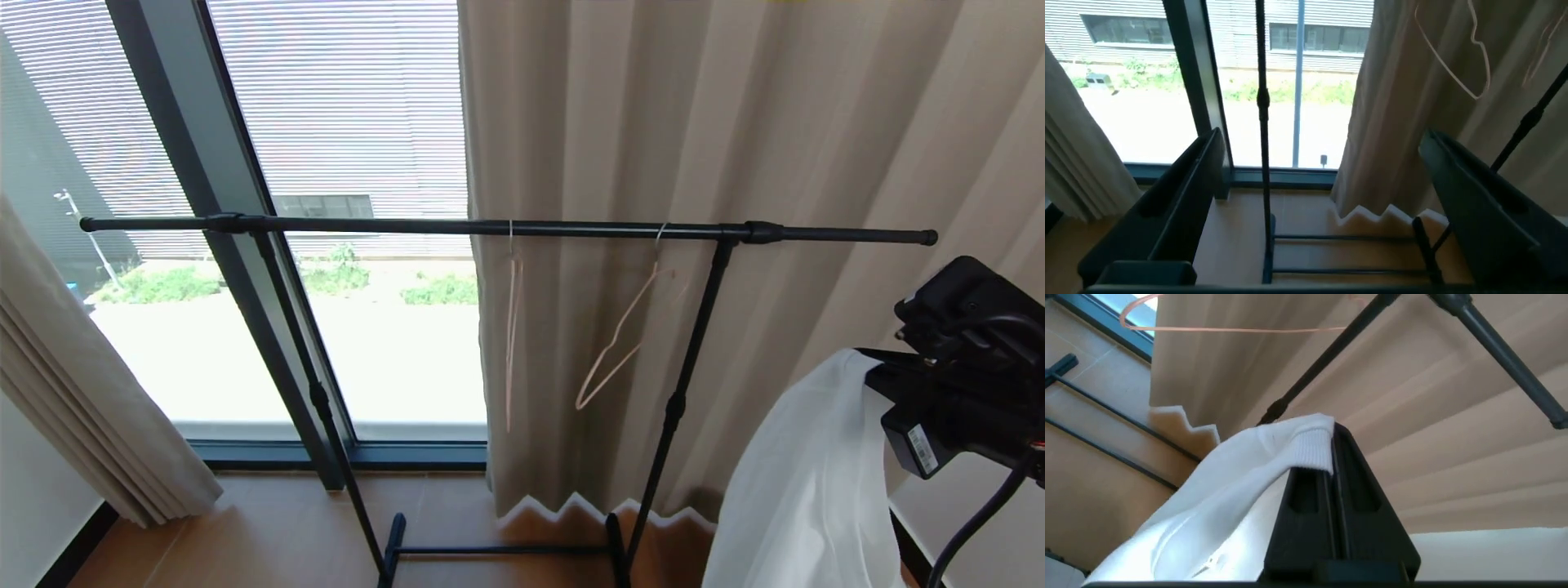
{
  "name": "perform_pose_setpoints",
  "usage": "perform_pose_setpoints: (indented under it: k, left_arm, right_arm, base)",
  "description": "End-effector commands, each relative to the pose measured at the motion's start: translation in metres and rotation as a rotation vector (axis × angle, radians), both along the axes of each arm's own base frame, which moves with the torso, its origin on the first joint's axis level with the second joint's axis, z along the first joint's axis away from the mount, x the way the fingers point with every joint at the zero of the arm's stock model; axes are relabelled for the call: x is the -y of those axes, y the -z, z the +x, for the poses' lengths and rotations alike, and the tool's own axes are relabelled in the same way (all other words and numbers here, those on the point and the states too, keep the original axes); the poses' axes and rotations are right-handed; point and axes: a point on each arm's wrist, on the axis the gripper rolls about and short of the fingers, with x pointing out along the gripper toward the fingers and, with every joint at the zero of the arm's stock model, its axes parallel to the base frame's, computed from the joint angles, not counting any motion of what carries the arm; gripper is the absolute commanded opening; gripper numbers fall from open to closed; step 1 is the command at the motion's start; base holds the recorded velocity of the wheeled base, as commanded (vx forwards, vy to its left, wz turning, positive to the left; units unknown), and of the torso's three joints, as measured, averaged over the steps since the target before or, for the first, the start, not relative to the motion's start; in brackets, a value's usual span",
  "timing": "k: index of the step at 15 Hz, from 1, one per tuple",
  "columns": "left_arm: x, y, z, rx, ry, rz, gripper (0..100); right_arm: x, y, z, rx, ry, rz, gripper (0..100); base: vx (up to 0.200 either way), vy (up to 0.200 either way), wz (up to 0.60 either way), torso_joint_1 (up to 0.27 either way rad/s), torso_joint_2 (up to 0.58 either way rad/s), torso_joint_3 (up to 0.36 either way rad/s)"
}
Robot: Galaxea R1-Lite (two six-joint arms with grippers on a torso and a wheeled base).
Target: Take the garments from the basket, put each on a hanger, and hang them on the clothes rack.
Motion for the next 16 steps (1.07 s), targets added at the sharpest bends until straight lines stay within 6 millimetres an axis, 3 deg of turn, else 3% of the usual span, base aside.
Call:
perform_pose_setpoints:
  k: [1,4,16]
  left_arm:
    - [0.0000,-0.0001,0.0001,0.000,0.000,-0.002,100]
    - [0.0000,-0.0002,0.0001,0.001,0.000,-0.002,100]
    - [0.0000,0.0002,0.0002,0.000,0.000,0.001,100]
  right_arm:
    - [-0.0001,0.0007,0.0001,-0.003,0.000,-0.002,0]
    - [-0.0001,0.0011,0.0000,-0.004,0.000,-0.002,0]
    - [0.0004,0.0038,-0.0010,-0.013,-0.002,-0.006,0]
  base:
    - [-0.200,0.000,0.00,0.012,0.01,0.002]
    - [-0.200,0.000,0.00,0.001,0.01,0.002]
    - [0.000,0.000,0.00,0.000,0.00,0.000]
